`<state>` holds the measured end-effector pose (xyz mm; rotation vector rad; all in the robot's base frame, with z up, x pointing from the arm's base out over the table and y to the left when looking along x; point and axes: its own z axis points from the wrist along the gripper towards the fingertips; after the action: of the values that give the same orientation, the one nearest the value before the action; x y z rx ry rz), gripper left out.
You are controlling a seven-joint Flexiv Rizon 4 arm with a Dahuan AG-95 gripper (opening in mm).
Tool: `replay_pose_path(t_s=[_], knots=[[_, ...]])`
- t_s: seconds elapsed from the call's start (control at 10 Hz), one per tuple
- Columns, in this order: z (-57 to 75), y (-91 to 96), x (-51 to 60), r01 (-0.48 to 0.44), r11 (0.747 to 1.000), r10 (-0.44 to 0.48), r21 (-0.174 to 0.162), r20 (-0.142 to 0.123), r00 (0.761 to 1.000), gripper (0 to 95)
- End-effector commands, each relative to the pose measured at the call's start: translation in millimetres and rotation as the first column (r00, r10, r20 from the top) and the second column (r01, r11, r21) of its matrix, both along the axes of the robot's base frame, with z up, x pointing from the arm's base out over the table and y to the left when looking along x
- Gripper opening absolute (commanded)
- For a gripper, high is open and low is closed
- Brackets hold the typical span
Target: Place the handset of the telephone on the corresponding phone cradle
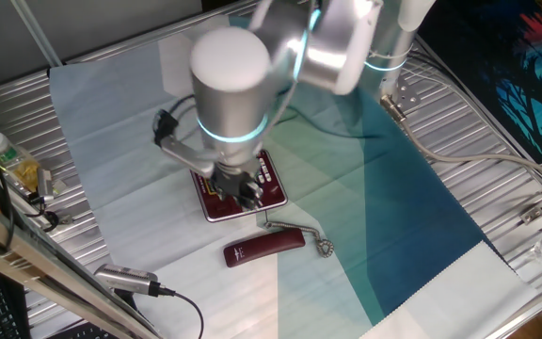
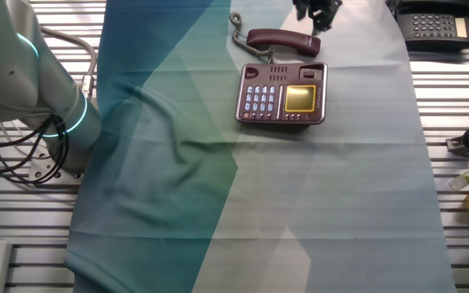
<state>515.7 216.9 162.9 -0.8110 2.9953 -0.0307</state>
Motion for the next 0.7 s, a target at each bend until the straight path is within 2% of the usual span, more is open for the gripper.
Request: replay_pose_path(t_s=[0.1,0.2,0.3,0.5,0.7], knots=[[-5.4,20.0,-1.0,0.079,0.997,-0.079,0.001,0.007,0.997,57.0],[-6.2,24.9,-1.1,0.119,0.993,-0.119,0.003,0.008,0.993,57.0],[-7.0,29.5,-1.4,0.187,0.982,-0.187,0.011,0.006,0.982,38.0],[-8.9,32.8,-3.5,0.269,0.963,-0.269,0.03,-0.002,0.963,38.0],[-12.9,36.3,-5.7,0.296,0.954,-0.296,0.037,-0.002,0.955,38.0]])
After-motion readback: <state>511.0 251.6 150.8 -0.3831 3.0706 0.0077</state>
